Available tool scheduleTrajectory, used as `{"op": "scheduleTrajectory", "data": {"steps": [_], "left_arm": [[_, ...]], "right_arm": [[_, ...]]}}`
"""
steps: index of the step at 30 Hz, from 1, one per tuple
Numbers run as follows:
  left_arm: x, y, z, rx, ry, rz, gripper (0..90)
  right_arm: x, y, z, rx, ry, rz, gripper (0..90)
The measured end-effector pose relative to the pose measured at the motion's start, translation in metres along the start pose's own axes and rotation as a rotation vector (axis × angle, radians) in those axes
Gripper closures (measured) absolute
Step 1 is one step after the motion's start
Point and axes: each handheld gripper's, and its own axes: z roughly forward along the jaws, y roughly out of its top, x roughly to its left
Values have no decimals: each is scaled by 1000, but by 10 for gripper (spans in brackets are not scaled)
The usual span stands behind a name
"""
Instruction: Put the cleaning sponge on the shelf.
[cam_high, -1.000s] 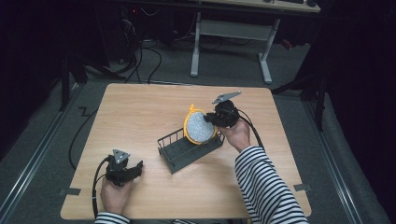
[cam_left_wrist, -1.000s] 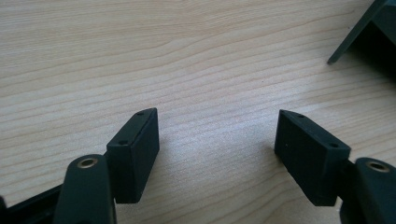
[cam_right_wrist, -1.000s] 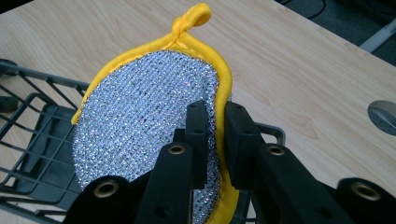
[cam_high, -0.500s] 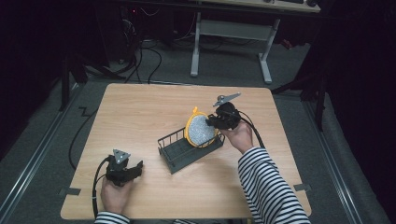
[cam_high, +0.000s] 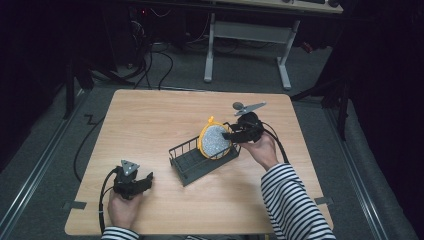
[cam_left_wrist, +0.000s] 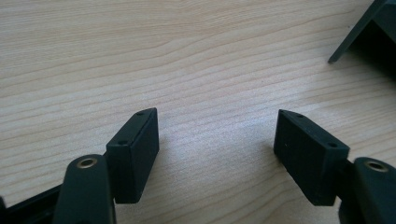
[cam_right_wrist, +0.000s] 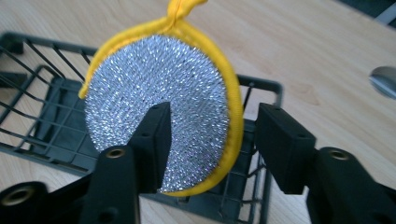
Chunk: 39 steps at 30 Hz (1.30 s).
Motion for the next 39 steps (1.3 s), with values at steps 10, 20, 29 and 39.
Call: {"op": "scheduleTrajectory", "data": {"steps": [10, 20, 29, 39], "left_arm": [[0, 0, 0, 0, -1, -2, 318], [0, 0, 0, 0, 0, -1, 319], [0, 0, 0, 0, 1, -2, 319], [0, 0, 0, 1, 0, -1, 319]], "right_arm": [[-15, -37, -53, -129, -60, 110, 473], [-24, -93, -90, -172, -128, 206, 505], [-30, -147, -94, -192, -155, 309, 502], [-29, -187, -82, -194, -192, 347, 459]]}}
